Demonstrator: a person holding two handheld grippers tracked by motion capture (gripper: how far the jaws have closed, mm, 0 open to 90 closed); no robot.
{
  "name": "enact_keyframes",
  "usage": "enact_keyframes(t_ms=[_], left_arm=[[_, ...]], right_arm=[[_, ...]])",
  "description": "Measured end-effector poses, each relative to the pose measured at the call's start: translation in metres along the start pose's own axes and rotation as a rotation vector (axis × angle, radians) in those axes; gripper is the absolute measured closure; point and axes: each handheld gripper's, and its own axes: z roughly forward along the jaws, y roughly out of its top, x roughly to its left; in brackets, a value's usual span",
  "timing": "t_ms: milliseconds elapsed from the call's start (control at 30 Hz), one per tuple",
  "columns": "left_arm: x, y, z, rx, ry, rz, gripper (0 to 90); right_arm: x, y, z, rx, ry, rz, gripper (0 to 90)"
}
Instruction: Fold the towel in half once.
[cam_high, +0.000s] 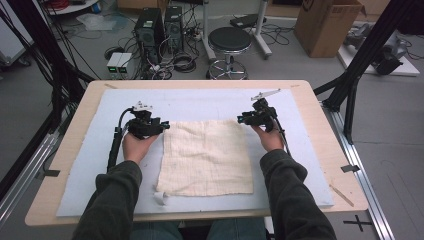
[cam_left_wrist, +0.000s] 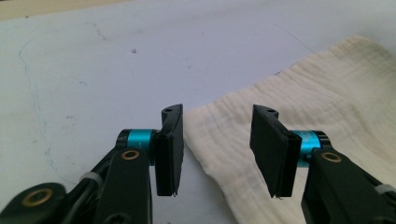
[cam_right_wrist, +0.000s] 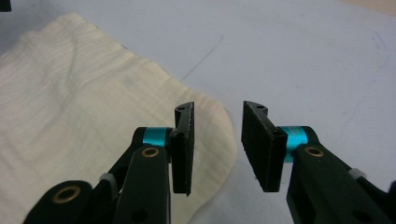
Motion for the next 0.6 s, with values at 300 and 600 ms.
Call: enact_keyframes(t_ms=[300, 600], left_arm=[[0.002, -0.007, 0.019, 0.015, 0.067, -0.041, 56.7], [0.002, -0.012, 0.031, 0.066, 0.086, -0.036, 62.4]], right_arm=[[-0.009, -0.008, 0.012, 0.038, -0.018, 0.065, 66.0], [-0.01, -0.013, 0.025, 0.088, -0.016, 0.081, 66.0]])
